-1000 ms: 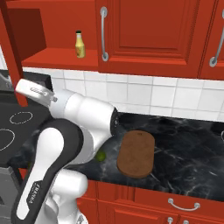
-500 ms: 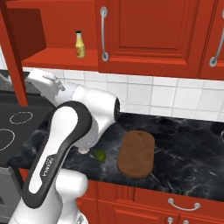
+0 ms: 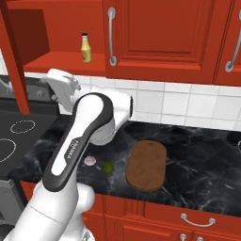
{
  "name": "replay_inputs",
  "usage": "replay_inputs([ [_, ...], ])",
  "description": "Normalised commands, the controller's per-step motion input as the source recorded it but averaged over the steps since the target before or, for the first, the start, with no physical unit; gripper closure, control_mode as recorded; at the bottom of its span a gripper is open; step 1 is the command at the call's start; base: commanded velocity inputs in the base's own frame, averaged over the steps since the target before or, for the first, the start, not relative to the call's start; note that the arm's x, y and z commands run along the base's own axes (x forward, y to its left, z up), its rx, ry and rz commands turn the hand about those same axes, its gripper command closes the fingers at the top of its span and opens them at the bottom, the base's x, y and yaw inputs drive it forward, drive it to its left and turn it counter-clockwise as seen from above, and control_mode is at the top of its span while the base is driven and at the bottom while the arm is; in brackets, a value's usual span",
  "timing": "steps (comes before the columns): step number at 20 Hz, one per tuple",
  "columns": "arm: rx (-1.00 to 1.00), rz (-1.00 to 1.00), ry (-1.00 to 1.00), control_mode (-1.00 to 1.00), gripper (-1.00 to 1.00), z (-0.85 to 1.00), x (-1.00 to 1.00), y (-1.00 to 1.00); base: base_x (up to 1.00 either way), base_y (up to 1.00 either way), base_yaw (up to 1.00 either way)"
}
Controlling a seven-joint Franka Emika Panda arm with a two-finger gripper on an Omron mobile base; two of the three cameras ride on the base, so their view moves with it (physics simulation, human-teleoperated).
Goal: Open the cabinet. Place the bowl and condiment on the counter. Then place the lime and garlic on the cutting board.
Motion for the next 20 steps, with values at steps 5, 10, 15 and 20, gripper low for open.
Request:
replay_inputs([
  [5,0.00,0.03,0.03,-1.00,-1.00,0.00,0.18,0.03,0.00,0.00,0.00],
  [10,0.00,0.00,0.07,-1.00,-1.00,0.00,0.13,0.20,0.00,0.00,0.00],
  [15,0.00,0.00,0.11,-1.00,-1.00,0.00,0.20,0.28,0.00,0.00,0.00],
  [20,0.00,0.00,0.14,-1.00,-1.00,0.00,0.18,0.33,0.00,0.00,0.00],
])
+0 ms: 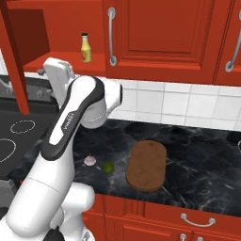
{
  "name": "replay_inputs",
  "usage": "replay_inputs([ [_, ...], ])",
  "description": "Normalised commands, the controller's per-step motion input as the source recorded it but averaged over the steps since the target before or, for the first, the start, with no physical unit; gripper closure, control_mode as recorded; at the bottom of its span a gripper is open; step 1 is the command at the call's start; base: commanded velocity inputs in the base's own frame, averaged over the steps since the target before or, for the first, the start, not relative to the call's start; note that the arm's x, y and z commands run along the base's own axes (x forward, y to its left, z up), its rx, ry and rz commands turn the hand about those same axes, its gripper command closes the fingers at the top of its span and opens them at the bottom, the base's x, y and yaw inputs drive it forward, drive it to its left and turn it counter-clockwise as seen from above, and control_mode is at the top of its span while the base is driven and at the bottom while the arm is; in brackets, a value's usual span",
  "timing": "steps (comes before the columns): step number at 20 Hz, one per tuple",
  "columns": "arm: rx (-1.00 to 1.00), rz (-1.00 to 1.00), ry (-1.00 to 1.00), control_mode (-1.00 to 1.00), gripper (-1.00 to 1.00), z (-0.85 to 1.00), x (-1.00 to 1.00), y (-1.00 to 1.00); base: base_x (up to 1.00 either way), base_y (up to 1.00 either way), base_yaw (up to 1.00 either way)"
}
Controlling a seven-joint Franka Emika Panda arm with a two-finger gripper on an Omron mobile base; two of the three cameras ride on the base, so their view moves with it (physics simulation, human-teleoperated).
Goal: Open the cabinet. Place the bowl and condiment on the counter. Then place the lime and garlic on the cutting board.
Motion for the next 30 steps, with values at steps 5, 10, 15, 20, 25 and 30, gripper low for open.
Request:
replay_inputs([
  [5,0.00,0.00,0.14,-1.00,-1.00,0.00,0.16,0.39,0.00,0.00,0.00],
  [10,0.00,0.00,0.13,-1.00,-1.00,0.00,0.13,0.33,0.00,0.00,0.00],
  [15,0.00,0.00,0.14,-1.00,-1.00,0.00,0.02,0.45,0.00,0.00,0.00],
  [20,0.00,0.00,0.12,-1.00,-1.00,0.02,-0.17,0.47,0.00,0.00,0.00],
  [25,-0.03,0.00,0.12,-1.00,-1.00,0.08,-0.47,0.54,0.00,0.00,0.00],
  [30,-0.09,0.00,0.16,-1.00,-1.00,0.00,-0.04,0.66,0.00,0.00,0.00],
])
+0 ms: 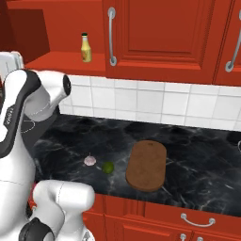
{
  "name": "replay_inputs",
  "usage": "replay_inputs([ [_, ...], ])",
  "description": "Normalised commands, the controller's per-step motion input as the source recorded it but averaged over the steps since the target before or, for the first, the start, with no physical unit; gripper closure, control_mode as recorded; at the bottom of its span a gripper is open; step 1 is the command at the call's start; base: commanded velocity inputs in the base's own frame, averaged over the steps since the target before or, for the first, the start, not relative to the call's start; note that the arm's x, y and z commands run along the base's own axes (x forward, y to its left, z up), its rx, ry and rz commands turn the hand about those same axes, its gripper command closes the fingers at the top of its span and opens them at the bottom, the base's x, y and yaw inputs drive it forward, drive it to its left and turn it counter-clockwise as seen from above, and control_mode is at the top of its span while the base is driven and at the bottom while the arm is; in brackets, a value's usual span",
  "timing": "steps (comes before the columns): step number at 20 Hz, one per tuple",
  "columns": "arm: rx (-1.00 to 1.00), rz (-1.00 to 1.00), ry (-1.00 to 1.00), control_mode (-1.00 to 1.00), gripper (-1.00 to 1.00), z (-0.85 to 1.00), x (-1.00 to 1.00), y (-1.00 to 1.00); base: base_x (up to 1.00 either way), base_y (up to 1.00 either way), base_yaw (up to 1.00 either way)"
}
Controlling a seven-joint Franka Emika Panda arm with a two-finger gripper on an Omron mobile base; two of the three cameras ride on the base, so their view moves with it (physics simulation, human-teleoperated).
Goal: Open the cabinet. Place the bowl and condiment on the counter. Then place the lime and garlic on the cutting board.
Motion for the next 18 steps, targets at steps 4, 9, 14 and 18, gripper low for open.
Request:
replay_inputs([
  [4,-0.14,0.00,0.14,-1.00,-1.00,0.00,0.10,0.73,0.00,0.00,0.00],
  [9,-0.09,0.00,0.10,-1.00,-1.00,0.00,0.23,0.55,0.00,0.00,0.00],
  [14,-0.07,0.01,0.08,-1.00,-1.00,0.00,0.24,0.36,0.00,0.00,0.00],
  [18,-0.08,0.00,0.06,-1.00,-1.00,0.00,0.09,0.33,0.00,0.00,0.00],
])
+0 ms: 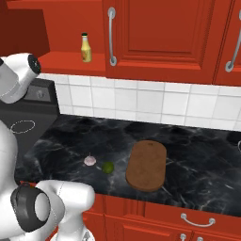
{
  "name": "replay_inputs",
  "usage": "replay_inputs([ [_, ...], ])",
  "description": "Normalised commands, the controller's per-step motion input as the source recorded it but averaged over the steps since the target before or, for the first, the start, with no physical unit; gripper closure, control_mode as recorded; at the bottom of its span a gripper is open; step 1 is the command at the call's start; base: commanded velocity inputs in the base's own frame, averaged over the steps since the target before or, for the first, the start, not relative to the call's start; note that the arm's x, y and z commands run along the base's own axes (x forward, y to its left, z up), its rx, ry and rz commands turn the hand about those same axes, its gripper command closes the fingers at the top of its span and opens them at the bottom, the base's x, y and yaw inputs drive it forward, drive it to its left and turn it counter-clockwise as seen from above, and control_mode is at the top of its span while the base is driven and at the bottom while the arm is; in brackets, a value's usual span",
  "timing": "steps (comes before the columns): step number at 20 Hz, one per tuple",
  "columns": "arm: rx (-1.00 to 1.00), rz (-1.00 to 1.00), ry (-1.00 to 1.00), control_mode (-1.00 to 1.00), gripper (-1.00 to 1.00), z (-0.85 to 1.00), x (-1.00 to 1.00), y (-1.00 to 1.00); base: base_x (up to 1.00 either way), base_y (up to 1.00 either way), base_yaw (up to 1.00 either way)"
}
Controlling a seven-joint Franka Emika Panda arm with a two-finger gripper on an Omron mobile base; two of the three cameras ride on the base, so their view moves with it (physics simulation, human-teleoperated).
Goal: Open the cabinet. Place the bowl and condiment on the counter. Then place the lime and garlic on the cutting board.
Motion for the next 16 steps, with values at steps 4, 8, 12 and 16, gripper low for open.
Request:
replay_inputs([
  [4,-0.10,0.00,0.03,-1.00,-1.00,0.00,0.09,0.38,0.00,0.00,0.00],
  [8,-0.14,0.00,0.04,-1.00,-1.00,-0.09,0.13,0.48,0.00,0.00,0.00],
  [12,-0.03,-0.01,0.01,-1.00,-1.00,0.00,0.00,-0.17,0.00,0.00,0.00],
  [16,0.02,0.00,0.02,-1.00,-1.00,0.00,-0.02,-0.68,0.00,0.00,0.00],
])
